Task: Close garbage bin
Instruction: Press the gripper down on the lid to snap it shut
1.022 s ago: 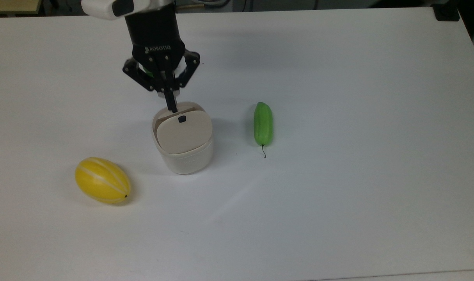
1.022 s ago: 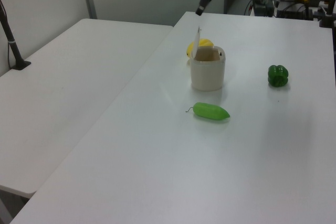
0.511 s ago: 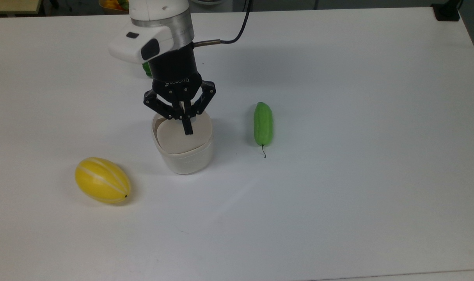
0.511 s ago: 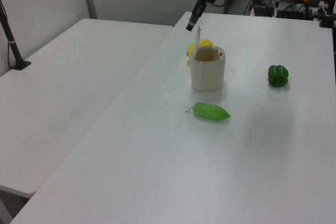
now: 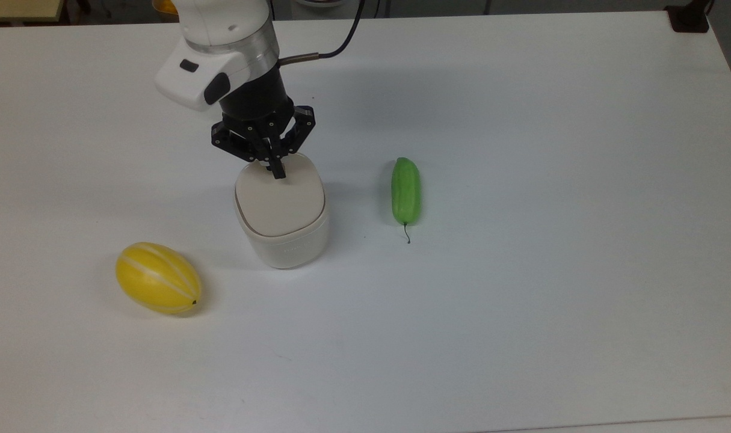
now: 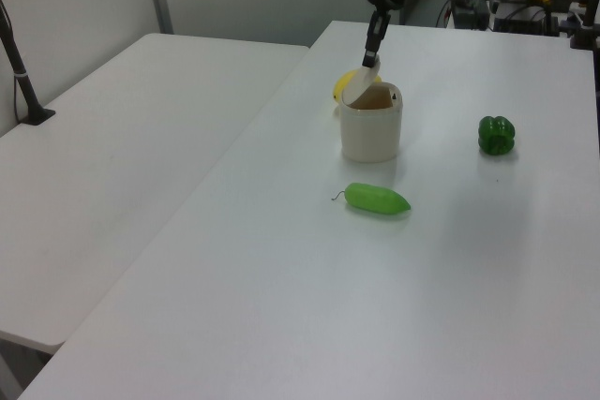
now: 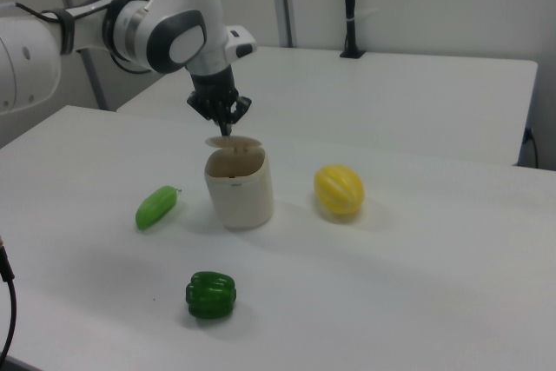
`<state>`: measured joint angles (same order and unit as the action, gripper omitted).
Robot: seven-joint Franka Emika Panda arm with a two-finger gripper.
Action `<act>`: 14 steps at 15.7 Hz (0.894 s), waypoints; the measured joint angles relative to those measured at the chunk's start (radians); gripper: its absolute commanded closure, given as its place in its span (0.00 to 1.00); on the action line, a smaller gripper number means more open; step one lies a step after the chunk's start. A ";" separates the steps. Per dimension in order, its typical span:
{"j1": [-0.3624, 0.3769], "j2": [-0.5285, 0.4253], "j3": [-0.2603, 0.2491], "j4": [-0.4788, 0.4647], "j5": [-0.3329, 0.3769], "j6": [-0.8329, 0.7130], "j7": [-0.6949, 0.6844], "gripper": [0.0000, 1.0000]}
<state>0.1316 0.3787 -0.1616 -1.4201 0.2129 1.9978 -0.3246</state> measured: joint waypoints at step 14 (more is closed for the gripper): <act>0.000 0.036 -0.007 -0.076 -0.024 -0.006 -0.005 1.00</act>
<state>0.1317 0.4149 -0.1683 -1.4966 0.1893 1.9918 -0.3291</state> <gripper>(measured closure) 0.991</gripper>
